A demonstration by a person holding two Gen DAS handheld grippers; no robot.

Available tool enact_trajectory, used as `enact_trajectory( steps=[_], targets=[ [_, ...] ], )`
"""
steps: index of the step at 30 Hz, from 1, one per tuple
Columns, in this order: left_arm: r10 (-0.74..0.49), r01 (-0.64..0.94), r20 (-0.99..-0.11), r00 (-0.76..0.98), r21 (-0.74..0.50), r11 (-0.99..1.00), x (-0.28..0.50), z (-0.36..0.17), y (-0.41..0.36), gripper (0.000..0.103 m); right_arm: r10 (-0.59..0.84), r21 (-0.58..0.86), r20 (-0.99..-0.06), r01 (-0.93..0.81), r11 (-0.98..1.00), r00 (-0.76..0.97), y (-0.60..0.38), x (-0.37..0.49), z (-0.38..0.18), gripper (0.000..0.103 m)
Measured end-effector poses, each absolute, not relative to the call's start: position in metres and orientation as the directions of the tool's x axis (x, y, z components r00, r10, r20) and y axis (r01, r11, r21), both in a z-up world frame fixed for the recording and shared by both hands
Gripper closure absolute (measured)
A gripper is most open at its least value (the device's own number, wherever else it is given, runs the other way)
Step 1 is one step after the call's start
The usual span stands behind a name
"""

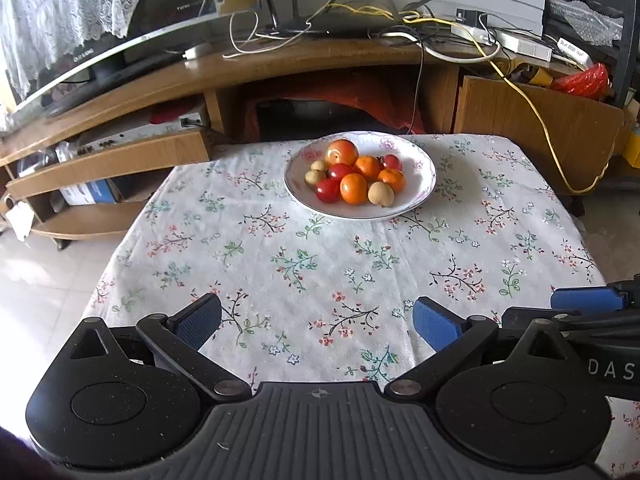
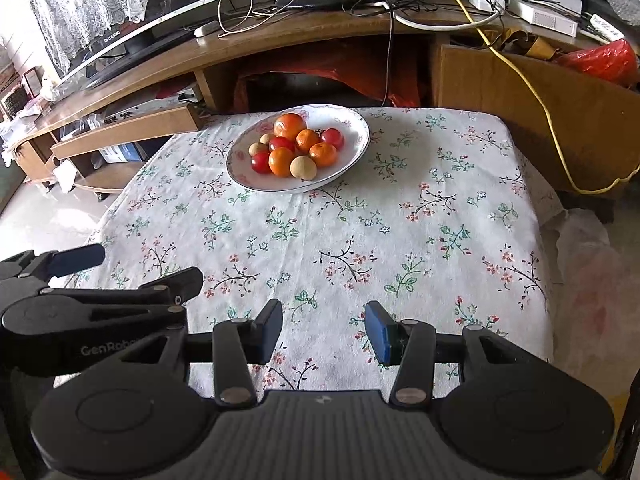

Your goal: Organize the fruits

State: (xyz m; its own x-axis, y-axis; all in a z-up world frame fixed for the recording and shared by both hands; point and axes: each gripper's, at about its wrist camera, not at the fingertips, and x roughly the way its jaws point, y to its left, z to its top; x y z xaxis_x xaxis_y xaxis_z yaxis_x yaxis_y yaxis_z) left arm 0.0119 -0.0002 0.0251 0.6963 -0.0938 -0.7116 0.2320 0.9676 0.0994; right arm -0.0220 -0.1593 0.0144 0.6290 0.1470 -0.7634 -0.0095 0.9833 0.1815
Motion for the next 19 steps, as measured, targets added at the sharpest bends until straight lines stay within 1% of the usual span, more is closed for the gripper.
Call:
enact_trajectory(
  steps=[3, 19],
  targets=[
    [-0.097, 0.227, -0.716, 0.691, 0.087, 0.970, 0.0121, 0.0251, 0.0017, 0.001, 0.145, 0.179, -0.761, -0.010, 0.984, 0.633, -0.1587, -0.0227, 0.0148, 0.058],
    [-0.085, 0.225, -0.685, 0.724, 0.118, 0.967, 0.0058, 0.0265, 0.0027, 0.002, 0.147, 0.175, -0.759, -0.018, 0.984, 0.634, -0.1542, -0.0254, 0.0141, 0.058]
  ],
)
